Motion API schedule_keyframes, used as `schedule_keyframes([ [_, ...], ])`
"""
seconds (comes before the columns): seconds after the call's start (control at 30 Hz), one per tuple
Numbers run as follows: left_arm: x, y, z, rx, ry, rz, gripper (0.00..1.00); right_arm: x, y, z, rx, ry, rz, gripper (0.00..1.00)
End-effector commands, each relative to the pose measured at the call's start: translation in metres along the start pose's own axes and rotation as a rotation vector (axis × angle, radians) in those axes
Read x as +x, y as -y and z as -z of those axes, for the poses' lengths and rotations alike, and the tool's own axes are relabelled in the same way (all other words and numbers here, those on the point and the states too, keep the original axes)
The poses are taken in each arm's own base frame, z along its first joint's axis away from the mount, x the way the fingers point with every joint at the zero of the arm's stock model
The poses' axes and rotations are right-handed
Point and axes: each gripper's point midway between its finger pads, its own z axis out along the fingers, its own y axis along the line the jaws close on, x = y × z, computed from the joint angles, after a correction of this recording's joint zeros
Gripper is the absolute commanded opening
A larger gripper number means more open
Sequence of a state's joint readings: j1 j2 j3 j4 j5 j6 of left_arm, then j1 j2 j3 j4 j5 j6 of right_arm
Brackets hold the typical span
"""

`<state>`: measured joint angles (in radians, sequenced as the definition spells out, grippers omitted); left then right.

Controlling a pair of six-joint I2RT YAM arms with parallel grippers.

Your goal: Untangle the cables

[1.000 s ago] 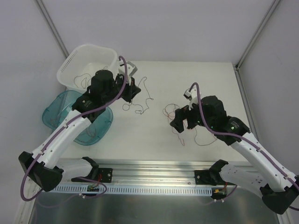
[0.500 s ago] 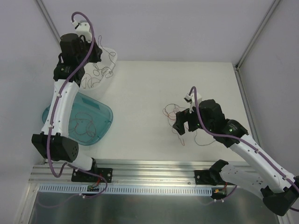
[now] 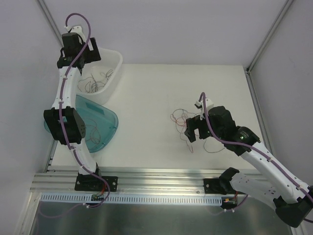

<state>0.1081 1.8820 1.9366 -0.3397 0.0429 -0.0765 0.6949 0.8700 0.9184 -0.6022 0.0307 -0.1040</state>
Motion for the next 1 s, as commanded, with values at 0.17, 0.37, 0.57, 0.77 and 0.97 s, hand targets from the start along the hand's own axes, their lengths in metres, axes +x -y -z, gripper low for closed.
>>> schedule_keyframes([
  [0.17, -0.007, 0.020, 0.053, 0.044, 0.043, 0.049, 0.99, 0.005, 0.027, 0.003, 0.154, -0.006, -0.066, 1.00],
  [0.37, 0.044, 0.072, 0.110, 0.165, -0.021, 0.053, 0.99, 0.029, 0.051, -0.003, 0.278, -0.088, -0.194, 1.00],
  [0.57, 0.126, 0.144, 0.171, 0.356, -0.138, 0.029, 0.99, 0.064, 0.081, -0.012, 0.412, -0.184, -0.336, 0.93],
  [0.77, 0.217, 0.197, 0.227, 0.536, -0.304, -0.012, 0.99, 0.105, 0.084, -0.046, 0.373, -0.270, -0.445, 0.77],
  [0.97, 0.287, 0.217, 0.256, 0.589, -0.452, -0.056, 0.99, 0.131, 0.096, -0.082, 0.406, -0.347, -0.503, 0.61],
])
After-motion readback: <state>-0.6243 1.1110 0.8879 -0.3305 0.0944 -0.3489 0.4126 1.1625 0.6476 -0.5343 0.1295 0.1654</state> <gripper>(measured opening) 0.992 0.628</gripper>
